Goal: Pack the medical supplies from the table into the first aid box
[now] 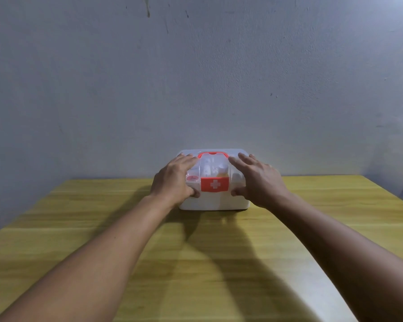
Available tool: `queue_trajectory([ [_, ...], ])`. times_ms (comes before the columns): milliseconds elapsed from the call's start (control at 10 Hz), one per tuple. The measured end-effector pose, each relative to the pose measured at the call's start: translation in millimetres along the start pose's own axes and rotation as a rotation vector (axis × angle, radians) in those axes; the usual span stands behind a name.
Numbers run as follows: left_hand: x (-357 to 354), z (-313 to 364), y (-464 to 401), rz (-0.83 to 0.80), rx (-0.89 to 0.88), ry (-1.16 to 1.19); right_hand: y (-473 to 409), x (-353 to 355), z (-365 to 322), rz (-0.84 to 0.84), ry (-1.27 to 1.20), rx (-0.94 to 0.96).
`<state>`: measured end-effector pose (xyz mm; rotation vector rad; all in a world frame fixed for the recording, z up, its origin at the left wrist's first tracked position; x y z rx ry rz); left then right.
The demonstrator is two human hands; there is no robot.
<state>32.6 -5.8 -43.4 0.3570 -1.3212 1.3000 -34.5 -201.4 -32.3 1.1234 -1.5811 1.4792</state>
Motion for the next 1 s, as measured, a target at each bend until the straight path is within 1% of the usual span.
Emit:
queue_trajectory([
  [400,-14.6,-4.3,-26.2,0.003,0.028,0.009,-29.1,-16.4,15.0,-0.005,-0.039,-0.042],
  [800,-21.2,-7.4,-35.3,0.006,0.007,0.022,-36.7,-21.3,20.0,-0.006,-0.068,-0.053],
  [900,-21.6,-6.5,-36.6,-0.057,-0.036,-0.078,-32.8,-22.6,16.2,-0.011,-0.067,-0.036],
  [1000,-24.9,-4.9,-23.4,-0.125,-0.008,-0.302,-15.4,-29.8,17.8,-0.01,-0.084,-0.088],
])
Point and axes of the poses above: each hand's wrist, its own y-axis away from the middle knuckle, its own x-axis out of the back of the hand, z = x × y, the point moved 2 cm from there along -y, towards the middle knuckle, and after that the axes turned 6 degrees about -y, right-handed, at the moved point
